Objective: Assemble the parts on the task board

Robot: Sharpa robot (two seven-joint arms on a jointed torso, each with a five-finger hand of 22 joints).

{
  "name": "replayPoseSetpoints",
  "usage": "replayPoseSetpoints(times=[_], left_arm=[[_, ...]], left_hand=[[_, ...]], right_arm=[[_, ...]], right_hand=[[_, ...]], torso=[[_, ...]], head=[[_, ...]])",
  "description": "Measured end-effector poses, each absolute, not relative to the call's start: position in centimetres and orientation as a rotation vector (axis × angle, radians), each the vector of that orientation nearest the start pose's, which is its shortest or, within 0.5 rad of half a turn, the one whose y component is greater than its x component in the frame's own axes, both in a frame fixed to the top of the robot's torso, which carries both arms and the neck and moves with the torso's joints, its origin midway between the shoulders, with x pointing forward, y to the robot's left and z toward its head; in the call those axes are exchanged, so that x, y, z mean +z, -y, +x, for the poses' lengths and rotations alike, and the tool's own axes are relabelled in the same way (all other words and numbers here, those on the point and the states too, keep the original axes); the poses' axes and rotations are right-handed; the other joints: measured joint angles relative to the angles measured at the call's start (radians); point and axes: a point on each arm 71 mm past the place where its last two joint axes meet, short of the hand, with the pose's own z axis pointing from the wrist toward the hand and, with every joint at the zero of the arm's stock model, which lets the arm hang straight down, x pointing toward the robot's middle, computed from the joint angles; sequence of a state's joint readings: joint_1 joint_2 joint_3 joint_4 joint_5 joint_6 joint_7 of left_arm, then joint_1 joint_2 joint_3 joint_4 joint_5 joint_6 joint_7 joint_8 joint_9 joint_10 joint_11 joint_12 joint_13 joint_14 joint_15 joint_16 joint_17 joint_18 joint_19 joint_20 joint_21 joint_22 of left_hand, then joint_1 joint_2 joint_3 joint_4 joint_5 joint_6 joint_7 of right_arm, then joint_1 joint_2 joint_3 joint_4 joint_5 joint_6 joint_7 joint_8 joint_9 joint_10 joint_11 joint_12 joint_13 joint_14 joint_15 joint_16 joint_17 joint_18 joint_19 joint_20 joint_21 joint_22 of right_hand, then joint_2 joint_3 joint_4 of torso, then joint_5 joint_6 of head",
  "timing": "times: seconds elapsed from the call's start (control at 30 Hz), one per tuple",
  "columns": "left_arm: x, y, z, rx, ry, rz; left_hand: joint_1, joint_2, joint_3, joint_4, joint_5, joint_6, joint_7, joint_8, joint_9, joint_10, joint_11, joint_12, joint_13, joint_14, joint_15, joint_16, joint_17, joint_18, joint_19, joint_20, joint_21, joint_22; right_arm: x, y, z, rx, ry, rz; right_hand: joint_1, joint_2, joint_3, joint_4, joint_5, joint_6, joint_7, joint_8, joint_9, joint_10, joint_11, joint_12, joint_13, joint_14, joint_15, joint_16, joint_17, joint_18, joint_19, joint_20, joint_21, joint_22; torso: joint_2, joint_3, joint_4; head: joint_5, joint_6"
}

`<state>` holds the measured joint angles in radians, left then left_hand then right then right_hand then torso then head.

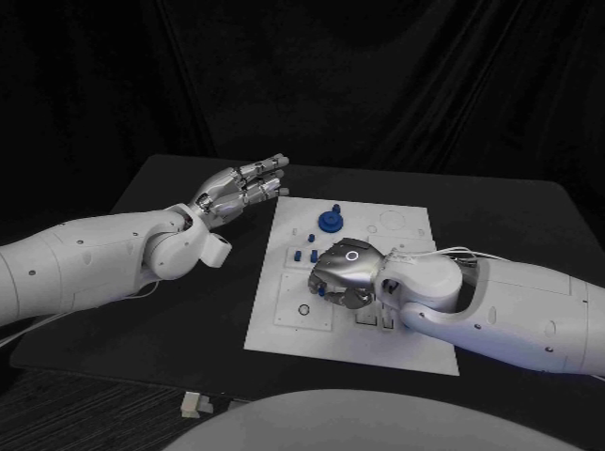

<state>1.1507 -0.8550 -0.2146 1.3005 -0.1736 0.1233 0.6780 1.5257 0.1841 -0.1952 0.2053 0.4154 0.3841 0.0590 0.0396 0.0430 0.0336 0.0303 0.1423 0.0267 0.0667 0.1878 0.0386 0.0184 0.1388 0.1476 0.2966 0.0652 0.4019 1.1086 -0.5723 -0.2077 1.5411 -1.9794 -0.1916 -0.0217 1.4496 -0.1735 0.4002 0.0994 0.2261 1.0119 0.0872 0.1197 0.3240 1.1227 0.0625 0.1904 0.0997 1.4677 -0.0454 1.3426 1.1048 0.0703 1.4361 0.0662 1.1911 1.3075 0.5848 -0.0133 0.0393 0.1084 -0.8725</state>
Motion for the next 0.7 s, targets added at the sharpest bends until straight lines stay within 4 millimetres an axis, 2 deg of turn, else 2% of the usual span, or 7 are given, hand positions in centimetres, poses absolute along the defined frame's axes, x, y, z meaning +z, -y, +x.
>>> replayPoseSetpoints(times=[0.13, 0.2, 0.33, 0.43, 0.53, 0.6, 0.7], left_arm=[[-25.3, -26.4, 47.5, -1.761, -1.556, -0.837], [-25.3, -26.4, 47.5, -1.761, -1.556, -0.837], [-25.4, -26.4, 47.5, -1.761, -1.556, -0.837], [-25.4, -26.4, 47.5, -1.762, -1.557, -0.838], [-25.4, -26.5, 47.5, -1.762, -1.557, -0.838], [-25.4, -26.5, 47.5, -1.762, -1.557, -0.838], [-25.4, -26.5, 47.5, -1.762, -1.557, -0.838]], left_hand=[[0.0, 0.0, 0.0, 0.0, 0.0, 0.0, 0.0, 0.0, 0.0, 0.0, 0.0, 0.0, 0.0, 0.0, 0.0, 0.0, 0.0, 0.0, 0.0, 0.0, 0.0, 0.002], [0.0, 0.0, 0.0, 0.0, 0.0, 0.0, 0.0, 0.0, 0.0, 0.0, 0.0, 0.0, 0.0, 0.0, 0.0, 0.0, 0.0, 0.0, 0.0, 0.0, 0.0, 0.002], [0.0, 0.0, 0.0, 0.0, 0.0, 0.004, 0.004, 0.0, 0.0, 0.0, 0.0, 0.0, 0.0, 0.0, 0.0, 0.0, 0.0, 0.0, 0.0, 0.0, 0.0, 0.003], [0.0, 0.0, 0.0, 0.0, 0.0, 0.004, 0.004, 0.0, 0.0, 0.0, 0.0, 0.0, 0.0, 0.0, 0.0, 0.0, 0.0, 0.0, 0.004, -0.004, 0.0, 0.004], [0.0, 0.0, 0.0, 0.0, 0.0, 0.004, 0.004, 0.0, 0.0, 0.0, 0.0, 0.0, 0.0, 0.0, 0.0, 0.0, 0.0, 0.0, 0.004, -0.004, 0.0, 0.004], [0.0, 0.0, 0.0, 0.0, 0.0, 0.004, 0.004, 0.0, 0.0, 0.0, 0.0, 0.0, 0.0, 0.0, 0.0, 0.0, 0.0, 0.0, 0.004, -0.004, 0.0, 0.005], [0.0, 0.0, 0.0, 0.0, 0.001, 0.004, 0.004, 0.0, 0.0, 0.0, 0.0, 0.0, 0.0, 0.0, 0.0, 0.001, 0.0, 0.0, 0.004, -0.004, 0.0, 0.005]], right_arm=[[-27.7, 5.3, 39.6, 0.74, -1.637, -0.978], [-27.7, 5.3, 39.6, 0.734, -1.643, -0.978], [-27.8, 5.5, 39.7, 0.717, -1.654, -0.972], [-27.8, 5.8, 39.8, 0.707, -1.656, -0.962], [-27.7, 6.4, 39.9, 0.699, -1.652, -0.945], [-27.6, 7.0, 40.0, 0.691, -1.647, -0.931], [-26.6, 8.1, 40.5, 0.673, -1.622, -0.912]], right_hand=[[-0.023, -0.01, -0.004, 0.004, -0.03, -0.068, -0.028, -0.037, -0.014, -0.035, 0.008, -0.012, -0.002, -0.004, 0.004, -0.004, -0.008, 0.0, -0.009, 0.006, -0.013, 0.0], [-0.028, -0.015, -0.01, 0.01, -0.037, -0.111, -0.034, -0.053, -0.025, -0.057, 0.011, -0.018, -0.002, -0.007, 0.007, -0.008, -0.014, 0.0, -0.012, 0.005, -0.026, 0.0], [-0.041, -0.017, -0.048, 0.011, -0.069, -0.216, -0.061, -0.055, -0.057, -0.118, 0.022, -0.027, -0.002, -0.014, 0.014, -0.014, -0.026, 0.0, -0.022, 0.015, -0.047, 0.0], [-0.041, -0.017, -0.106, 0.022, -0.089, -0.277, -0.08, -0.055, -0.083, -0.181, 0.026, -0.027, 0.002, -0.022, 0.021, -0.014, -0.035, 0.0, -0.03, 0.016, -0.066, 0.0], [-0.018, -0.015, -0.164, 0.056, -0.1, -0.324, -0.092, -0.055, -0.108, -0.246, 0.03, -0.023, 0.005, -0.021, 0.021, -0.014, -0.038, 0.0, -0.036, 0.021, -0.076, 0.0], [0.0, -0.023, -0.185, 0.079, -0.1, -0.357, -0.099, -0.055, -0.124, -0.279, 0.031, -0.016, 0.005, -0.027, 0.027, -0.018, -0.043, 0.016, -0.038, 0.023, -0.086, 0.0], [0.006, -0.024, -0.199, 0.124, -0.111, -0.336, -0.097, -0.046, -0.129, -0.32, 0.034, -0.006, 0.003, -0.027, 0.027, -0.019, -0.045, 0.016, -0.038, 0.023, -0.088, 0.0]], torso=[[0.0, 0.0, 0.0002], [0.0, 0.0, 0.0003], [-0.001, -0.0001, 0.0001], [-0.001, -0.0001, 0.0001], [-0.001, -0.0001, 0.0], [0.0, -0.0001, 0.0], [0.0, -0.0001, 0.0]], head=[[-0.001, 0.0], [-0.001, 0.0], [0.001, 0.0], [0.002, 0.0], [0.003, 0.0], [0.003, 0.0], [0.003, 0.0]])
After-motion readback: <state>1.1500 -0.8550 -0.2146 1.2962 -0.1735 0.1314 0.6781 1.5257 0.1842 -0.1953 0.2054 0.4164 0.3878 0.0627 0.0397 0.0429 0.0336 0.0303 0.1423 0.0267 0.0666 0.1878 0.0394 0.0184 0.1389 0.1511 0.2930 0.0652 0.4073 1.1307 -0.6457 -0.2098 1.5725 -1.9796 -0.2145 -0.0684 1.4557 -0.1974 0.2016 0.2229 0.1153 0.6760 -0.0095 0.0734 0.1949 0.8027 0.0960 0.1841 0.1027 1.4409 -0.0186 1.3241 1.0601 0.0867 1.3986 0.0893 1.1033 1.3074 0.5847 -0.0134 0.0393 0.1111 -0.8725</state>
